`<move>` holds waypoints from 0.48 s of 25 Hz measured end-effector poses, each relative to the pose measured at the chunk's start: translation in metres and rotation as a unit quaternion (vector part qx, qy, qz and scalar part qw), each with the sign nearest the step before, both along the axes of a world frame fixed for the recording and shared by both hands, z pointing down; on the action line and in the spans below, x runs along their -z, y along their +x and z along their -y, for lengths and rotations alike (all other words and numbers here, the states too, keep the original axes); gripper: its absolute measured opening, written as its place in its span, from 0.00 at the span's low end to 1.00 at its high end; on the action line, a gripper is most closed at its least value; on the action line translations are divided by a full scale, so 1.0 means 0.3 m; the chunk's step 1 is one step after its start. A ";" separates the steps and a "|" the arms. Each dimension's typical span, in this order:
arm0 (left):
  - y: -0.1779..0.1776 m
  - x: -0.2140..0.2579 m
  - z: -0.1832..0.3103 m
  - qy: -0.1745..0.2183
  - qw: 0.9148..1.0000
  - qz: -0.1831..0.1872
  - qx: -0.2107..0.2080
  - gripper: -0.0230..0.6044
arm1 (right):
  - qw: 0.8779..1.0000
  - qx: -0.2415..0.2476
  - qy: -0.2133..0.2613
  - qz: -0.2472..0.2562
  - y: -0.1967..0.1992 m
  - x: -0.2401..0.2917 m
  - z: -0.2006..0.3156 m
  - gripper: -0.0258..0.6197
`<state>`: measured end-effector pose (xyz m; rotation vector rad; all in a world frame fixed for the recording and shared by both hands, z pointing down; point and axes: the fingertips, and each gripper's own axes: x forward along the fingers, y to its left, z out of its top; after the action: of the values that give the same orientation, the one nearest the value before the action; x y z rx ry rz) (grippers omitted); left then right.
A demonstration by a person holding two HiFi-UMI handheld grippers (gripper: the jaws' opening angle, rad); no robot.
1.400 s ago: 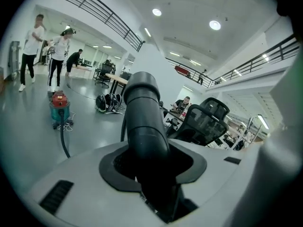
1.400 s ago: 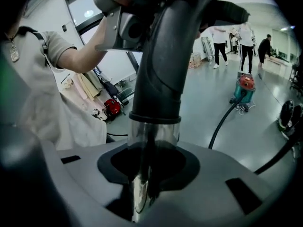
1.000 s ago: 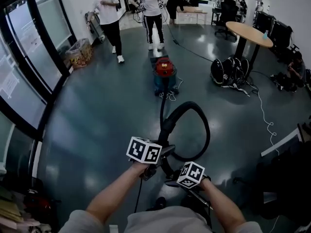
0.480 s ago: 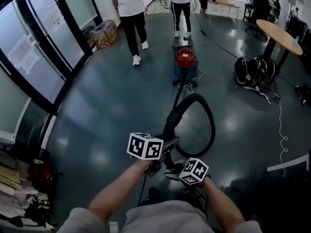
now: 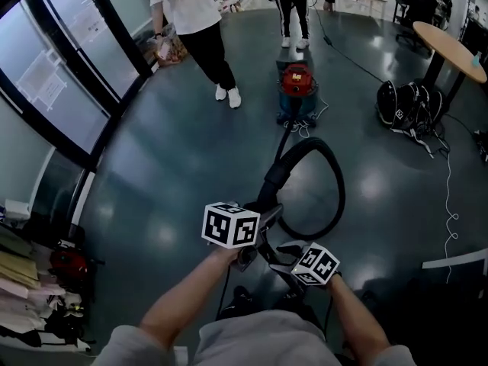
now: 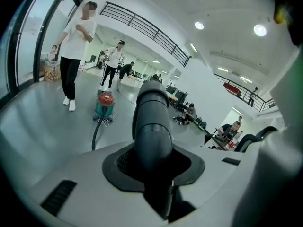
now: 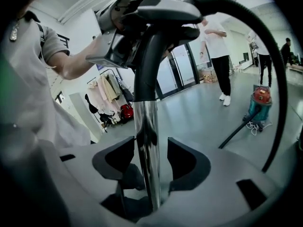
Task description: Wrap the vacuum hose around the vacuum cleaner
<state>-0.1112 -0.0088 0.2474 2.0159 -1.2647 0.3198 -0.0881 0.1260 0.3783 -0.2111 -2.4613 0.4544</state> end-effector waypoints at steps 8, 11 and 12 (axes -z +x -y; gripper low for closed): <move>-0.108 -0.140 0.114 -0.003 0.998 0.056 0.016 0.23 | 0.992 -0.126 -0.005 -0.006 0.081 -0.031 0.126 0.35; -0.161 -0.193 0.178 -0.010 0.999 0.018 0.044 0.23 | 0.983 -0.180 -0.017 -0.017 0.086 -0.062 0.140 0.35; -0.182 -0.209 0.202 -0.013 0.998 0.000 0.057 0.23 | 0.980 -0.197 -0.016 -0.024 0.083 -0.075 0.149 0.35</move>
<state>-0.1659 -0.0695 0.3101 1.9129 -1.3623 0.2813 -0.0633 0.0813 0.4009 0.2795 -2.4491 0.6584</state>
